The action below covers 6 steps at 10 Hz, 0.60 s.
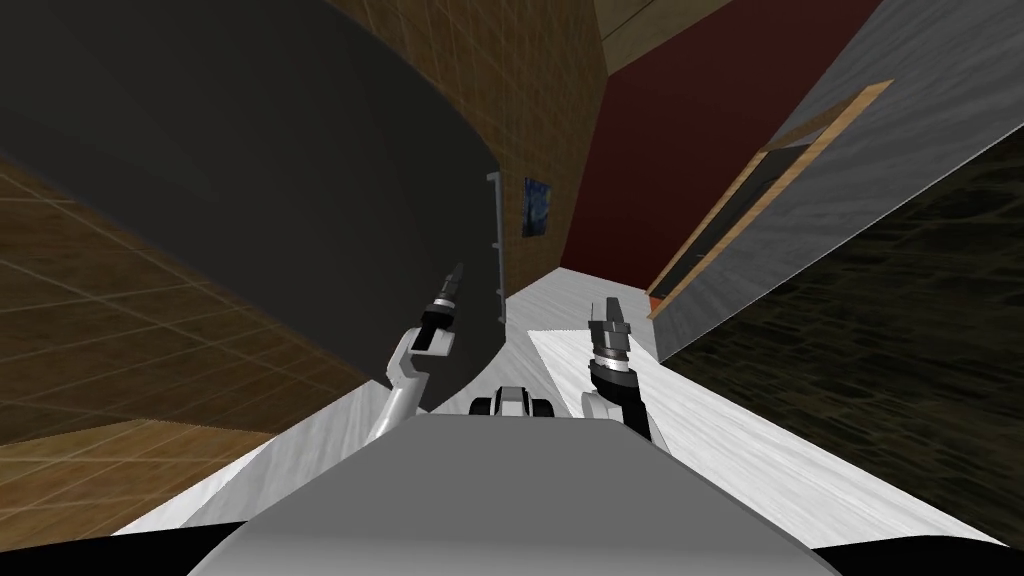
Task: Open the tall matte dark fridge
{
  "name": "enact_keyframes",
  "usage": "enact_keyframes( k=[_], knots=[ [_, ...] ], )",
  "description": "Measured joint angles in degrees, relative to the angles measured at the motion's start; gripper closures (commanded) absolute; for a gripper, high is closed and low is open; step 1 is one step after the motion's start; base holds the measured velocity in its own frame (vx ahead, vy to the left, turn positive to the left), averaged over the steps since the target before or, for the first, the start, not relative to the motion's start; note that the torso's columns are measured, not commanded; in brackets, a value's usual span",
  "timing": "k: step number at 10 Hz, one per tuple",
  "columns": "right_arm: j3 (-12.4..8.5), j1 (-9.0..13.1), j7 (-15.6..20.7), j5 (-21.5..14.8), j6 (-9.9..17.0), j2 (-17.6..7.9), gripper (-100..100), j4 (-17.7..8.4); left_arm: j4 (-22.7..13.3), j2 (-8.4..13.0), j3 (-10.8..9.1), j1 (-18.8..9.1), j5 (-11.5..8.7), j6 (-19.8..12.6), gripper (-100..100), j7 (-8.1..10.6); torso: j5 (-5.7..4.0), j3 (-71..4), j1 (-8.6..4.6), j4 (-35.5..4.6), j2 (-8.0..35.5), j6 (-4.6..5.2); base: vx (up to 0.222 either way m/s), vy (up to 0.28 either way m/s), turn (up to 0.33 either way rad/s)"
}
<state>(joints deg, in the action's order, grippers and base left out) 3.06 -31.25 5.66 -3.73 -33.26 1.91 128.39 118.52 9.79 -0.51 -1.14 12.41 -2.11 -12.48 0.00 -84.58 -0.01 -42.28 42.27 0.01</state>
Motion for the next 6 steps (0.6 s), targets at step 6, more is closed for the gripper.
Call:
enact_keyframes(
  k=[6],
  knots=[
    [0.0, 0.0, 0.0, 0.0, 0.0, 0.0, 0, 0.0, -4.8, -0.1, 0.8, -7.5, 3.1, -8.7, -100, -0.7, 0.0, 0.0, 0.0, 0.0, 0.0, -0.03, 0.015, 0.012, -0.084]
  ],
)
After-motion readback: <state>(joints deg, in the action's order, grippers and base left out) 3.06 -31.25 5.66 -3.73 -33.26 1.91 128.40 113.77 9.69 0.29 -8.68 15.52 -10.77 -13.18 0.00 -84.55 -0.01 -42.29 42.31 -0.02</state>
